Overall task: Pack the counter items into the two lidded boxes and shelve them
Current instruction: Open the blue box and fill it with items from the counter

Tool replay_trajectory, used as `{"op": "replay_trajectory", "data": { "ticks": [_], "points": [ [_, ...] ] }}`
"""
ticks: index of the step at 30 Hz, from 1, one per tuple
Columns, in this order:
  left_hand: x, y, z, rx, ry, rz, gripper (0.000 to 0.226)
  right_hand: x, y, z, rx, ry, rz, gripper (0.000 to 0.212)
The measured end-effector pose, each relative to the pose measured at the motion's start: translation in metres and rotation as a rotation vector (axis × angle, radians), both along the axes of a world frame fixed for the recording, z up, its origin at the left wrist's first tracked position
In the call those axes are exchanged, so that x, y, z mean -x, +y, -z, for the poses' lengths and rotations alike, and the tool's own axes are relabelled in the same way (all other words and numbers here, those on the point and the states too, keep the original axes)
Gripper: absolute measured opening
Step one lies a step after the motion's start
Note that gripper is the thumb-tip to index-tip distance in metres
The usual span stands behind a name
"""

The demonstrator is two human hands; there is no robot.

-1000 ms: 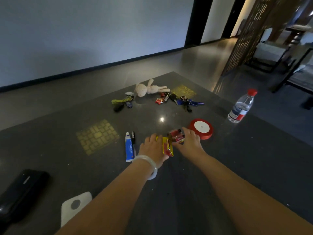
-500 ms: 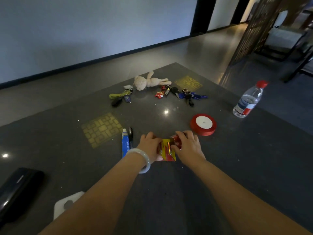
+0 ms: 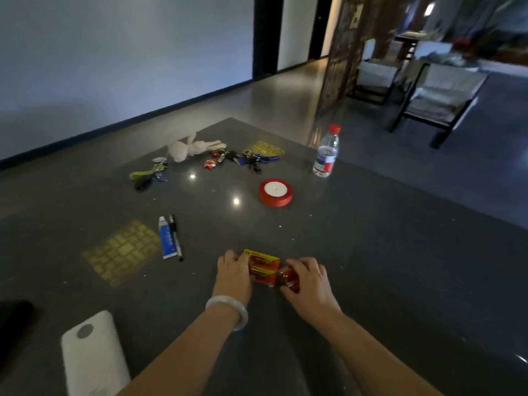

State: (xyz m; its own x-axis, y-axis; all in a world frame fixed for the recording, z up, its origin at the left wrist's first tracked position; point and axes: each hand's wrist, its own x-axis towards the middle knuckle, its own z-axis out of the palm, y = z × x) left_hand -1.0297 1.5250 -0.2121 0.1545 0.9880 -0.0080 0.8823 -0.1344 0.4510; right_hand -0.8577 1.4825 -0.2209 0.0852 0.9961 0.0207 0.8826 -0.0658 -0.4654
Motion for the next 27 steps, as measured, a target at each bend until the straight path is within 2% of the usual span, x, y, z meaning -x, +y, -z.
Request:
{"op": "replay_trajectory", "data": {
  "ticks": [8, 12, 19, 23, 27],
  "points": [
    [-0.067, -0.043, 0.005, -0.047, 0.041, 0.382, 0.021, -0.081, -0.081, -0.013, 0.030, 0.066, 0.306, 0.061],
    [-0.110, -0.068, -0.006, -0.126, 0.019, 0.478, 0.021, -0.120, -0.115, -0.028, 0.005, 0.061, 0.388, 0.063],
    [-0.198, -0.120, -0.055, -0.224, -0.101, 0.550, 0.023, -0.197, -0.182, -0.077, -0.142, 0.057, 0.469, 0.061],
    [-0.253, -0.172, -0.089, -0.246, -0.184, 0.660, 0.025, -0.255, -0.242, -0.113, -0.219, 0.012, 0.505, 0.060],
    [-0.307, -0.230, -0.125, -0.356, -0.257, 0.783, 0.020, -0.319, -0.315, -0.141, -0.272, -0.040, 0.576, 0.060]
  ]
}}
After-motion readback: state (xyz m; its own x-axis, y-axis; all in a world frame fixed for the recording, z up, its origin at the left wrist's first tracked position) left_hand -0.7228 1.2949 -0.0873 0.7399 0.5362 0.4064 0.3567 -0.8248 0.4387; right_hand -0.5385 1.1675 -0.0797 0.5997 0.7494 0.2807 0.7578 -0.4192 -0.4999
